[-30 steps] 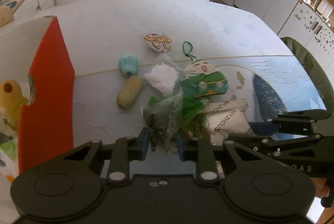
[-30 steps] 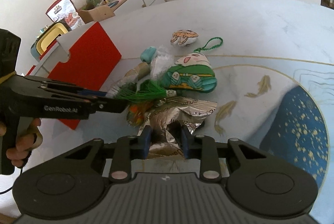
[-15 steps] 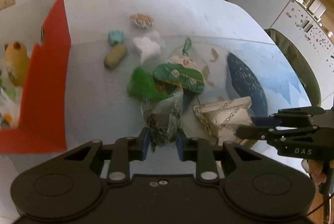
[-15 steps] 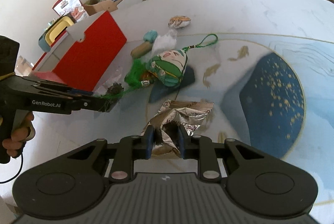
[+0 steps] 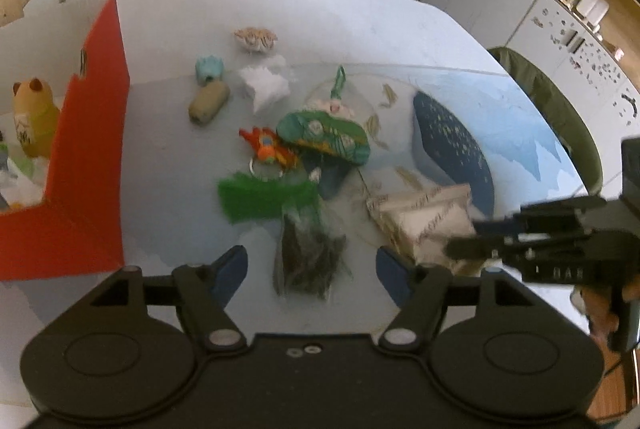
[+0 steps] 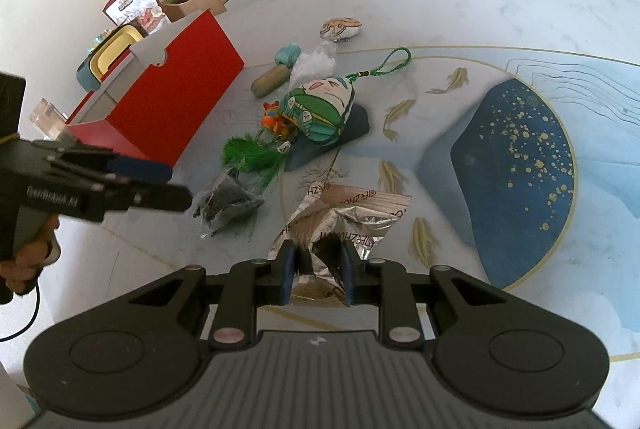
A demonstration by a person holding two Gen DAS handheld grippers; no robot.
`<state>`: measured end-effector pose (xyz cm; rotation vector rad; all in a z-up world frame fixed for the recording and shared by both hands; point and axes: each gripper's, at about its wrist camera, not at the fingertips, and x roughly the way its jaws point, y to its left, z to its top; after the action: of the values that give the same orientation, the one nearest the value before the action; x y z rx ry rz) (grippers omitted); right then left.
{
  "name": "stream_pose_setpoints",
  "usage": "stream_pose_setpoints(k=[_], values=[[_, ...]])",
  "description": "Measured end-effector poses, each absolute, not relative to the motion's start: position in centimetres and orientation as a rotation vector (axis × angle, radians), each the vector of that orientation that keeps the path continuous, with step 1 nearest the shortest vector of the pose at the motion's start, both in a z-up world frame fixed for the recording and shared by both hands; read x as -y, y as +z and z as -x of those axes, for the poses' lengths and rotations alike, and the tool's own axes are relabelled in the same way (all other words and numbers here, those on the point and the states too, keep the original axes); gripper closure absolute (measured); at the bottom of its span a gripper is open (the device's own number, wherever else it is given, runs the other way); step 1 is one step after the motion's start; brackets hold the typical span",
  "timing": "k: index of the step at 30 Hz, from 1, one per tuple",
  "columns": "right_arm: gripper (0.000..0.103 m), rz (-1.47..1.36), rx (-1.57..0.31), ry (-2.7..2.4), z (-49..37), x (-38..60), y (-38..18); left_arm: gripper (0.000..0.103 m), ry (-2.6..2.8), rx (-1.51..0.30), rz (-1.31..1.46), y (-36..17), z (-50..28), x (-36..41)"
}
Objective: Organize objects
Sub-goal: 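Lift the silver snack bag with the right tool while the left tool lifts the clear bag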
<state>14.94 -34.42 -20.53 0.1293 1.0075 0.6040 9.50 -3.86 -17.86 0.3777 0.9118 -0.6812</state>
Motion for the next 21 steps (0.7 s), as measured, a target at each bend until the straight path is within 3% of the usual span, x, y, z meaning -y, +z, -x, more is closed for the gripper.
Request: stream_pose_setpoints(k=[5,12,21], values=[[0.08,-0.13,-1.008,0.604,-14.9,34.4,-20.5,0.042,-0.69,-0.932,-0.438,-19.4,-10.1,5.3],[0.08,-0.134,-1.007,0.6,-15.0,34.5,-20.5,0.066,-0.668,-0.939,-0.47,-20.7,-10.6,5.7],[0.08,-0.138,-1.002,0.59,-14.9,34.4,-20.6,0.076,-0.657,-0.921,-0.472,-20.5,-10.2,5.4]])
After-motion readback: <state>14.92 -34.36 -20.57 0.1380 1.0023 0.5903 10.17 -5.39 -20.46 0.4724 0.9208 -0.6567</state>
